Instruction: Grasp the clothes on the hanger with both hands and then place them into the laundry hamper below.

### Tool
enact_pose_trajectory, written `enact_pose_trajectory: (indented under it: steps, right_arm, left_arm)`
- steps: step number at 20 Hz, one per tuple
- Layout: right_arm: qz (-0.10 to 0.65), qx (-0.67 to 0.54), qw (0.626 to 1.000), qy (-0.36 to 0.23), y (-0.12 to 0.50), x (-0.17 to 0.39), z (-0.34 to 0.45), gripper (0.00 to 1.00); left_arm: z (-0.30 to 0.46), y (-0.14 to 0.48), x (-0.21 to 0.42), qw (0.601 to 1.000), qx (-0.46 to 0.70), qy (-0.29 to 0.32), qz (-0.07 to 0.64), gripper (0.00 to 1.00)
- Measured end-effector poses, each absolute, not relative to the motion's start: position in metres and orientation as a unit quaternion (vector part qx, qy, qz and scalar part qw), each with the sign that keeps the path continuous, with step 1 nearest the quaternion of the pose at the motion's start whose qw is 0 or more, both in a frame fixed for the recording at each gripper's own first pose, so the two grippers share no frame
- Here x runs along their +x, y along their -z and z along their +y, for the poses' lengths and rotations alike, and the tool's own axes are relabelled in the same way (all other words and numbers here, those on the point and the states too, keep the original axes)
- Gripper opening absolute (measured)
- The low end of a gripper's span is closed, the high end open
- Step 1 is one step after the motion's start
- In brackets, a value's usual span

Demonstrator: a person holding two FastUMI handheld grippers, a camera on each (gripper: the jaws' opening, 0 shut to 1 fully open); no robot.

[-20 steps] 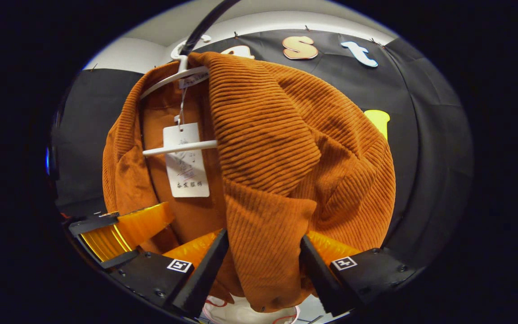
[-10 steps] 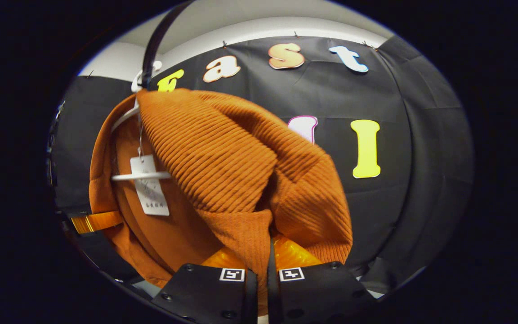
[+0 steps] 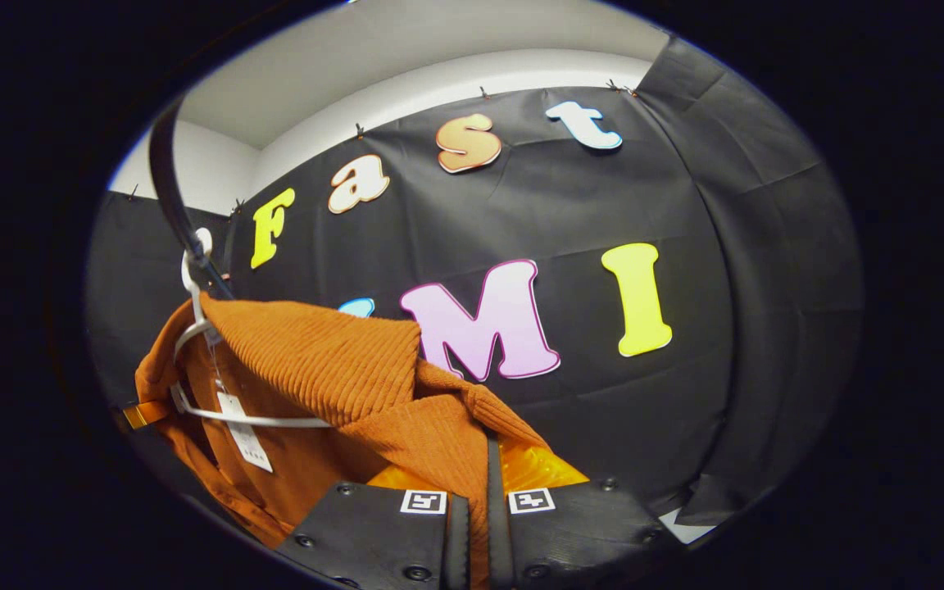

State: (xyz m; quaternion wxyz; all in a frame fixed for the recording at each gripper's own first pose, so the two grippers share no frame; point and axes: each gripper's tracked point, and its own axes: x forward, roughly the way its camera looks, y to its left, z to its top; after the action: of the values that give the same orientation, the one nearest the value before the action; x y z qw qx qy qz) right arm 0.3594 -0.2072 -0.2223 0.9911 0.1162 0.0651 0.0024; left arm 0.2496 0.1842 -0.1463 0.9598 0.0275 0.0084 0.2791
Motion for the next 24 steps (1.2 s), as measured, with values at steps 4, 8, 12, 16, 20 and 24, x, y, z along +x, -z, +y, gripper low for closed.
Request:
enact_pose_trajectory:
  steps: [4,8,12,16,20,24]
  right_arm:
    - [0.036,0.111,0.993,0.005,0.189,0.368,-0.219,0.13]
    - [-0.001,0.103,0.995,0.009,0.149,0.380,-0.225,0.13]
    - [0.001,0.070,0.997,-0.008,0.144,0.408,-0.222,0.13]
    - [0.034,0.079,0.996,-0.031,0.172,0.422,-0.219,0.13]
    - [0.085,0.073,0.993,-0.028,0.226,0.416,-0.220,0.13]
    - [0.135,0.090,0.987,-0.008,0.284,0.396,-0.225,0.13]
  left_arm:
    - [0.201,0.114,0.258,0.961,0.091,-0.262,-0.008,0.08]
    - [0.213,0.114,0.279,0.971,0.083,-0.225,0.014,0.08]
    - [0.225,0.130,0.303,0.982,0.069,-0.167,0.052,0.08]
    - [0.236,0.180,0.314,0.986,0.032,-0.124,0.110,0.07]
    - [0.234,0.225,0.309,0.984,-0.003,-0.117,0.134,0.07]
    - [0.219,0.269,0.297,0.978,-0.015,-0.123,0.166,0.07]
